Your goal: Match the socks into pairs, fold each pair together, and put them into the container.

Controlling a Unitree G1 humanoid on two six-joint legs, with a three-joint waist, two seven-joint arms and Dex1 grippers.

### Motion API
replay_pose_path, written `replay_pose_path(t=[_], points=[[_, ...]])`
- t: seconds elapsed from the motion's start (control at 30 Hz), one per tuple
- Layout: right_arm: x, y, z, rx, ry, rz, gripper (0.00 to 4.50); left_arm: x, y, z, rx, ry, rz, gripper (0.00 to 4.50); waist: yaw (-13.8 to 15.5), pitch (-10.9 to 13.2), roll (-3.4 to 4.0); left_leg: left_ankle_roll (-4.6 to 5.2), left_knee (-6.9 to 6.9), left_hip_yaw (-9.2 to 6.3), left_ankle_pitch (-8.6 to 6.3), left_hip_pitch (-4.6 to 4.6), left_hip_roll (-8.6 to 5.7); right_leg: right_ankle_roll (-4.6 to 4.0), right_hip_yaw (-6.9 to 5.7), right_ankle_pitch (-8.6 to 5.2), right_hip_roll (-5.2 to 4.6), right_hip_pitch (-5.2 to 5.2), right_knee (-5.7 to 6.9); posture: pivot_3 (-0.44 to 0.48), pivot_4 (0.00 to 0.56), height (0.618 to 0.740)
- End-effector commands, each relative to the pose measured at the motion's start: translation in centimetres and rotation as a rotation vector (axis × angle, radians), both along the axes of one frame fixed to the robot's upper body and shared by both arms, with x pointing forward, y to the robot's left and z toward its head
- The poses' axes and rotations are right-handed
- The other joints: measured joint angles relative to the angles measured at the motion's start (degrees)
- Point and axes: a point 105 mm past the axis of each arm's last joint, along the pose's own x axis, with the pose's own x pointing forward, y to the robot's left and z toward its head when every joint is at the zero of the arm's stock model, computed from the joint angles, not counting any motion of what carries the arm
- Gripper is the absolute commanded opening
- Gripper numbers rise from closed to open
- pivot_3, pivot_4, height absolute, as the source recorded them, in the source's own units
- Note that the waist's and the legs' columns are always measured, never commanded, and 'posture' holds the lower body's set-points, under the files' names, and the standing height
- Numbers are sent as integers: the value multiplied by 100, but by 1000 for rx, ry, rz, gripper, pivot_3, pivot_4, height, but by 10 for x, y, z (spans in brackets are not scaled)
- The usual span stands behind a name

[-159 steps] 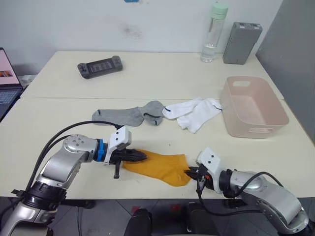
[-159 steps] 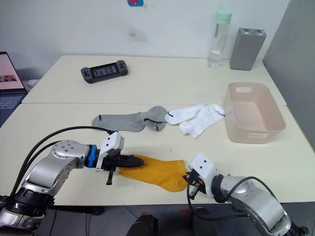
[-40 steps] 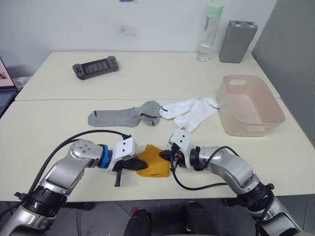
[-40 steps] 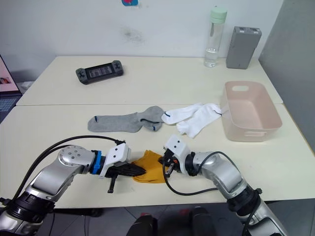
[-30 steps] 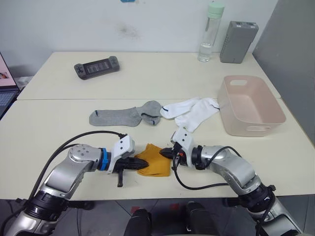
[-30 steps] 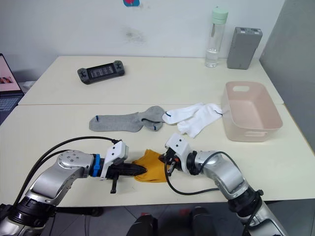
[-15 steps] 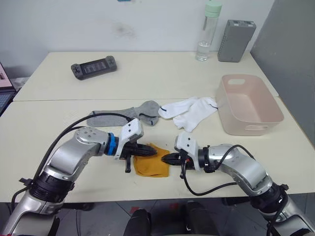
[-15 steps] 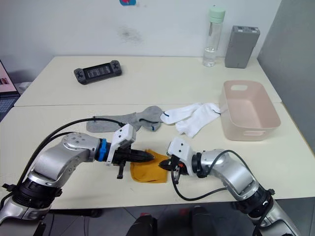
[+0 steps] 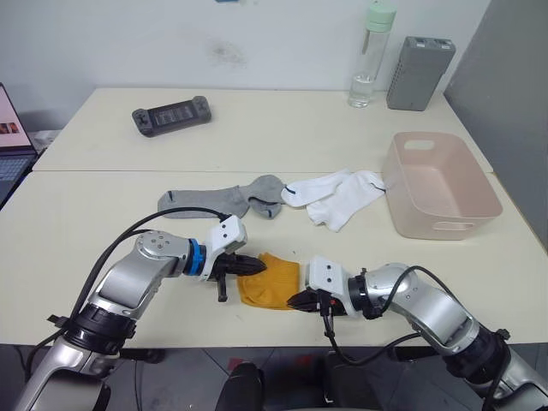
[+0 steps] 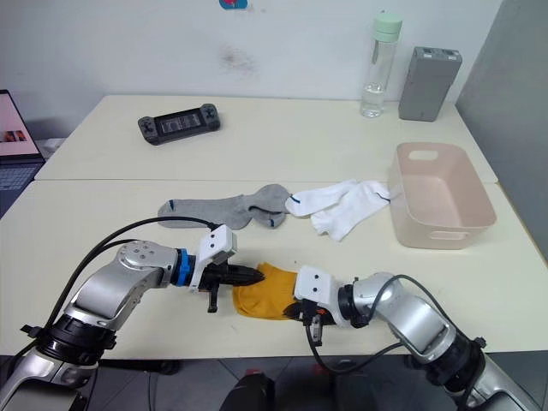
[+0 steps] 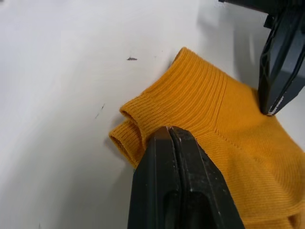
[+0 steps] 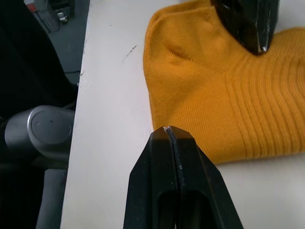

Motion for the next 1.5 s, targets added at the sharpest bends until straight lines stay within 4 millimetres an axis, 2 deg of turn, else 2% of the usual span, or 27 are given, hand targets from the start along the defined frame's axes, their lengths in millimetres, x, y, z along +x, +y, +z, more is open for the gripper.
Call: replay_pose_path(t=[0.03, 0.1, 0.2, 0.33, 0.5, 0.63, 0.77, 0.87, 0.97, 1.2, 1.5], points=[[5, -3, 39, 136, -63, -82, 35, -11, -11, 35, -56, -56, -119, 0, 17, 0, 0, 0, 1, 1, 0, 0, 0, 0, 1, 0, 0, 0, 0, 0, 150, 740], [8, -11, 49, 177, -63, -161, 35, -17, -10, 36, -28, -60, -156, 0, 14, 0, 0, 0, 0, 2, 0, 0, 0, 0, 2, 0, 0, 0, 0, 0, 150, 740], [18, -19, 52, 163, -135, -283, 35, -15, -5, 25, 22, -62, -149, 0, 10, 0, 0, 0, -4, 2, 0, 4, 2, 0, 1, 0, 1, 1, 1, 0, 150, 740], [22, -27, 46, 151, 13, -402, 35, -3, 12, 0, 95, -61, -81, 0, 7, 0, 1, 0, -2, 4, 0, 5, 1, 0, 3, 0, 2, 1, 0, 0, 150, 740], [23, -29, 45, 138, 99, -428, 35, -5, 24, -18, 144, -38, -71, 0, 29, 0, 1, 0, -3, 4, 0, 2, 1, -8, 4, 3, 2, 0, -1, 0, 150, 740], [16, -33, 36, 113, 257, -436, 867, -11, 37, -34, 201, -26, -76, 0, 24, -1, 2, 0, -4, 5, 0, 4, 2, -7, 4, 2, 1, 0, -1, 0, 150, 740], [-9, -24, 31, 142, 467, -351, 2237, -13, 42, -36, 202, -22, -61, 0, -21, -2, 4, 1, -7, 5, 0, 9, 6, -8, 4, 0, 4, 1, 3, 0, 150, 740], [-13, -18, 24, 134, 525, -356, 3335, -13, 42, -36, 203, -24, -61, 0, -60, -3, 5, 1, -7, 5, 0, 10, 7, -5, 4, -2, 6, 1, 5, 0, 150, 740], [-7, -7, 15, 141, 572, -388, 4378, -12, 39, -35, 201, -31, -63, 0, -93, -5, 5, 1, -7, 5, 0, 12, 7, -4, 4, -2, 6, 2, 5, 0, 150, 740], [18, 16, 6, 179, 631, -481, 4449, -12, 35, -31, 196, -39, -76, 0, -122, -10, 10, 1, -7, 5, 0, 17, 7, -3, 5, -2, 7, 3, 7, 0, 150, 740], [24, 42, 12, 292, 759, -462, 4449, -11, 33, -29, 190, -43, -78, 0, -127, -12, 12, 1, -9, 3, 0, 19, 7, -4, 5, -2, 8, 2, 11, 0, 150, 740]])
